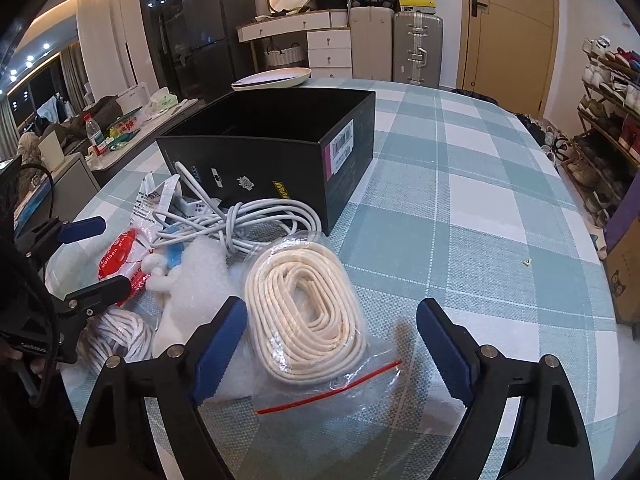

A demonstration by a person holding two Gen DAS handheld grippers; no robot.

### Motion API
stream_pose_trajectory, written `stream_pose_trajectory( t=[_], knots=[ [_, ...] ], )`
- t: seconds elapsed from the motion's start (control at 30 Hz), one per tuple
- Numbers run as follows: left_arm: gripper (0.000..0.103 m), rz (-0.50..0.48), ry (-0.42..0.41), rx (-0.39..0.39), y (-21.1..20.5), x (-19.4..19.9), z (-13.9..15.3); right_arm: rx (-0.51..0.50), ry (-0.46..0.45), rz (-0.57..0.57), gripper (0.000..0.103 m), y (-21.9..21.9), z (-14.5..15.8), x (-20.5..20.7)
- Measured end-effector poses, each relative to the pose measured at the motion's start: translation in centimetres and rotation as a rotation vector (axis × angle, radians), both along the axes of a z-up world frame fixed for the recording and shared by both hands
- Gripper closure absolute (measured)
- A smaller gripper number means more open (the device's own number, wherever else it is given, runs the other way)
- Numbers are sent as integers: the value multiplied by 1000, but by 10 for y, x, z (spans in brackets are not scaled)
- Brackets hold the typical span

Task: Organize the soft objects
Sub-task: 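Move the left tool to the red packet while the right tool approaches the white rope bag, then close the left gripper on the red packet while the right gripper grasps the white rope bag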

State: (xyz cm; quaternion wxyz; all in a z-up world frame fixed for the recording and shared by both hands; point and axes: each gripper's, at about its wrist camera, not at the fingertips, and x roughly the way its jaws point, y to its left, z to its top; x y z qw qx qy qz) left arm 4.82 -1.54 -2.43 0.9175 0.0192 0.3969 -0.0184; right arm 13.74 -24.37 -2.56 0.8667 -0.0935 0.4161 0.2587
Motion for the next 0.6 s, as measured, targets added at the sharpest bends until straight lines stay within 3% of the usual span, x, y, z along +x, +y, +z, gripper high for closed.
stream_pose_trajectory(
  t=[0.23,0.33,0.47,0.6],
  knots=[
    [4,-6,12,-19,5,-2,0,-6,1,8,14,-8,-1,-2],
    [9,-22,19,-24,3,-2,-1,-3,11,28,14,-6,-2,-2],
    [34,-53,41,-67,2,-2,-2,23,43,48,14,-6,-5,2],
    [48,-75,32,-76,-1,-4,0,27,60,79,14,-5,-5,4]
  ],
)
